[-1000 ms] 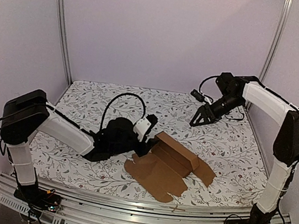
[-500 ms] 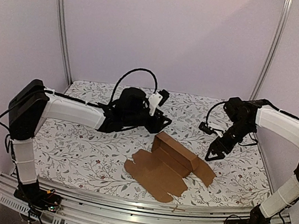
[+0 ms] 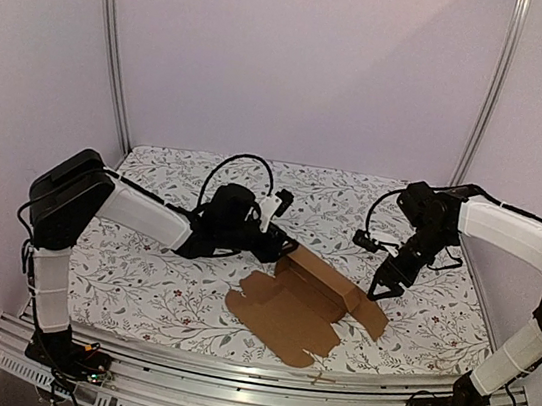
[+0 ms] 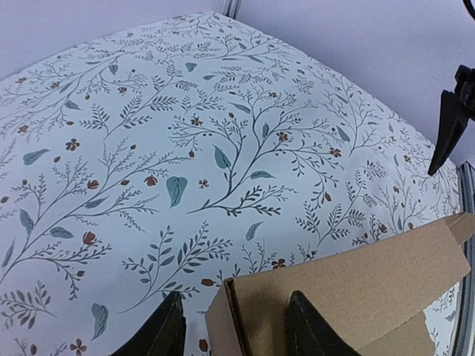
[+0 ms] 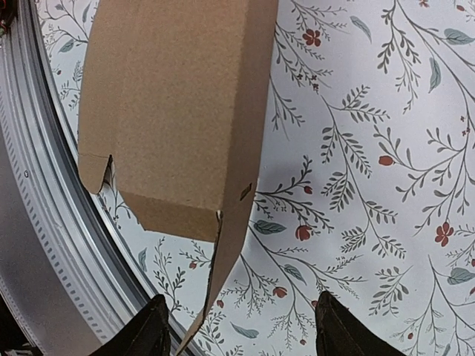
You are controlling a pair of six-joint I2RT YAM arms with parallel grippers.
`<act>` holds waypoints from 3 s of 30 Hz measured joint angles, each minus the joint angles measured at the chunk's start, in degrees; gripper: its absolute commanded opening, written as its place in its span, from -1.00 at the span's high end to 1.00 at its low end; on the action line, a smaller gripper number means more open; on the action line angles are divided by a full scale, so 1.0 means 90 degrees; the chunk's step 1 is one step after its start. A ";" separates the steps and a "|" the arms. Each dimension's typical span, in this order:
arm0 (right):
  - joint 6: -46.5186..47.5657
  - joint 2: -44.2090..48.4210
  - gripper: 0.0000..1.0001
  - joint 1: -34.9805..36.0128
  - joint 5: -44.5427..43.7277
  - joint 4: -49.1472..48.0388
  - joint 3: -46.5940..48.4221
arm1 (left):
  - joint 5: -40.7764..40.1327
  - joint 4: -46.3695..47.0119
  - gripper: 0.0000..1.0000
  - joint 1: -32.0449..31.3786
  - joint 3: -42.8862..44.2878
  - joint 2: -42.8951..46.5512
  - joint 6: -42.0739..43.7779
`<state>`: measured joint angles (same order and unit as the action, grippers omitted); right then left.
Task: Fold the paper box
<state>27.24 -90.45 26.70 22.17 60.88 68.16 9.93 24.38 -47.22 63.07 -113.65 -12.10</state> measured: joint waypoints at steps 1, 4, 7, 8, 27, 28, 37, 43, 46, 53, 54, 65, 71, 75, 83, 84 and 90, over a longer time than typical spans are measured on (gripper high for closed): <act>0.0005 0.0000 -0.30 0.0022 0.0000 -0.0002 0.0000 | 0.0017 0.0092 0.08 0.0005 -0.0051 0.0000 -0.0049; 0.0007 0.0000 -0.31 0.0109 -0.0002 -0.0010 -0.0027 | 0.0046 0.0396 0.09 0.0032 -0.0236 0.0000 -0.0214; 0.0015 0.0000 -0.31 0.0199 0.0002 -0.0002 -0.0119 | 0.0041 0.0663 0.09 0.0041 -0.0398 0.0000 -0.0362; 0.0019 0.0002 -0.32 0.0209 0.0007 0.0012 -0.0141 | 0.0041 0.0746 0.09 0.0041 -0.0449 0.0000 -0.0418; -0.0087 -0.0270 0.79 0.0340 -0.0389 -0.0017 -0.0075 | -0.0211 0.1715 0.10 0.0041 -0.1316 0.0248 -0.1120; -0.0117 -0.0352 0.87 0.0342 -0.0527 -0.0051 0.0024 | -0.0260 0.1698 0.09 0.0041 -0.1477 0.0393 -0.1144; 0.0114 -0.1440 1.00 0.0488 -0.1107 -0.0398 0.1705 | -0.0704 0.0920 0.02 0.0044 -0.2307 0.1826 -0.0998; 0.0491 -0.2380 0.87 0.0860 -0.1083 -0.0726 0.2744 | -0.1020 0.0078 -0.15 0.0107 -0.2176 0.2606 -0.0639; 0.0663 -0.2781 0.62 0.0976 -0.1052 -0.0818 0.3070 | -0.0991 -0.0476 -0.16 0.0391 -0.1717 0.2611 -0.0461; 0.0886 -0.2788 0.29 0.0940 -0.0770 -0.0610 0.3116 | 0.0644 -0.0974 -0.22 0.1588 -0.0641 0.1632 -0.0391; 0.0889 -0.2725 0.27 0.0925 -0.0707 -0.0568 0.3094 | 0.0945 -0.0964 -0.22 0.1683 -0.0588 0.1462 -0.0398; 0.1059 -0.1970 0.24 0.0070 0.0381 -0.0231 0.2722 | 0.2926 -0.1600 -0.21 0.1615 0.0801 0.0109 -0.0316; 0.1127 -0.2072 0.28 -0.0529 0.0549 -0.0260 0.2686 | 0.3036 -0.2353 -0.07 0.1304 0.1365 -0.0034 0.0158; 0.1098 -0.2431 0.30 -0.0549 0.0335 -0.0474 0.2686 | 0.2963 -0.2827 -0.06 0.1195 0.1299 -0.0114 0.0376; 0.1008 -0.2905 0.30 -0.0243 -0.0134 -0.0818 0.2516 | 0.3016 -0.2837 -0.09 0.1175 0.0639 0.0199 0.0432; 0.1008 -0.2912 0.29 -0.0175 -0.0185 -0.0835 0.2497 | 0.2997 -0.2844 -0.10 0.1175 0.0619 0.0236 0.0442; 0.1010 -0.2922 0.29 0.0158 -0.0265 -0.0920 0.2463 | 0.2936 -0.2866 -0.15 0.1146 0.0471 0.0347 0.0476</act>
<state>36.34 -116.75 28.12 19.79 52.60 90.32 36.36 -1.41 -36.91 67.31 -110.52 -7.81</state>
